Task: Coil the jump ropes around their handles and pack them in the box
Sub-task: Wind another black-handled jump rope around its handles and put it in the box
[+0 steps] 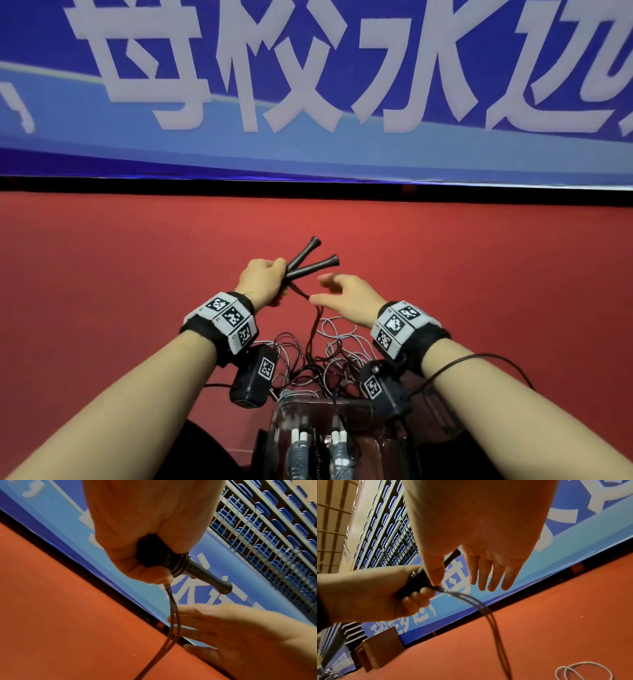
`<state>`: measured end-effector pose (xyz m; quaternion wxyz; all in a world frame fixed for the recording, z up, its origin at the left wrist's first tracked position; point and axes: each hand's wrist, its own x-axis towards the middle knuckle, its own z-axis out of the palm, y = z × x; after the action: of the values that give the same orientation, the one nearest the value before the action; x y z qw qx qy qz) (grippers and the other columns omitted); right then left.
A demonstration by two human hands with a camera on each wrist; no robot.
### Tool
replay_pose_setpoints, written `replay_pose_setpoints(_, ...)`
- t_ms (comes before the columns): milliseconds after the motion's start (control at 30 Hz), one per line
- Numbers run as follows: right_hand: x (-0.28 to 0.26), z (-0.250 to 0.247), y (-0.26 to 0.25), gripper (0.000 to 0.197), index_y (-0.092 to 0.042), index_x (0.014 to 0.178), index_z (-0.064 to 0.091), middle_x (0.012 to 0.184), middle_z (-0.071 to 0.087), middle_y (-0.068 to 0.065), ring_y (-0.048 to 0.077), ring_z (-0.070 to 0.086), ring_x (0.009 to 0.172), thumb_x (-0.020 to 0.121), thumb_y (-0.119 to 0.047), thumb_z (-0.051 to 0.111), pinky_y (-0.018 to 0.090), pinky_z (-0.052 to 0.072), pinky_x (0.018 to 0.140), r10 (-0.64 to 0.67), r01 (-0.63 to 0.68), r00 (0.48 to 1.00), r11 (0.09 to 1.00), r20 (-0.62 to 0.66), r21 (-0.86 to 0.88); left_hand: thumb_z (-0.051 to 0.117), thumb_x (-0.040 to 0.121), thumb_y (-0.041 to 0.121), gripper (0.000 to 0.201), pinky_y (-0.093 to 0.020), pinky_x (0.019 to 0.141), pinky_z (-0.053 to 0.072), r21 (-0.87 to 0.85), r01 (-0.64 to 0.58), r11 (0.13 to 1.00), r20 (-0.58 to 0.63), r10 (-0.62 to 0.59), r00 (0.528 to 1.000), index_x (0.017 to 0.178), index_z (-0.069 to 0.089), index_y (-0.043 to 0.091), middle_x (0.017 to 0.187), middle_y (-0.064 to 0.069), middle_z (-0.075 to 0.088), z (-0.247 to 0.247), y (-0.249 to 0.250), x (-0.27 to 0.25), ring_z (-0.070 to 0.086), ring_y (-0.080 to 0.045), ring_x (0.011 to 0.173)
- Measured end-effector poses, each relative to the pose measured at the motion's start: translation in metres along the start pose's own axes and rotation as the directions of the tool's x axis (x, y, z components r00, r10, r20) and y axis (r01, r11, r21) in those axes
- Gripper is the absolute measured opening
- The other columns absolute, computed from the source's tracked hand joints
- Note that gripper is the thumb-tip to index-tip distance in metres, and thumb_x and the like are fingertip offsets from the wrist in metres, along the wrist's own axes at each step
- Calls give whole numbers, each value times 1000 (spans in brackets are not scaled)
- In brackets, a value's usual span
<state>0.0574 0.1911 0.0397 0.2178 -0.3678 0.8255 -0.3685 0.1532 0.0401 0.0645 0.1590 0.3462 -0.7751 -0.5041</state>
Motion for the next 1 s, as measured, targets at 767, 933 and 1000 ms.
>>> replay_pose_setpoints(767,-19,-29,-43,20,-25,81,64,56,51,-8,14,48,56,91,-42,59,29,35,55,-463,379,875,838,-143,-393,31,103,35,40,-35,67,35,648,-156,745,-181,351,919,87,60,12,75,-11,56,-12,10,-11,50,-35,72)
replay_pose_setpoints(933,-15,-31,-41,22,-29,72,64,58,57,-10,8,50,59,87,-45,63,29,35,58,-447,375,874,870,-191,-322,29,104,40,42,-34,66,34,839,-298,455,58,470,881,97,62,14,92,-12,69,4,11,-20,63,-38,87)
replay_pose_setpoints(1000,-12,-32,-38,25,-31,71,64,62,61,-9,10,55,63,87,-49,61,32,44,62,-417,355,891,887,-180,-296,26,103,41,44,-34,65,35,830,-370,417,151,471,869,94,62,17,91,-12,69,9,10,-23,63,-37,87)
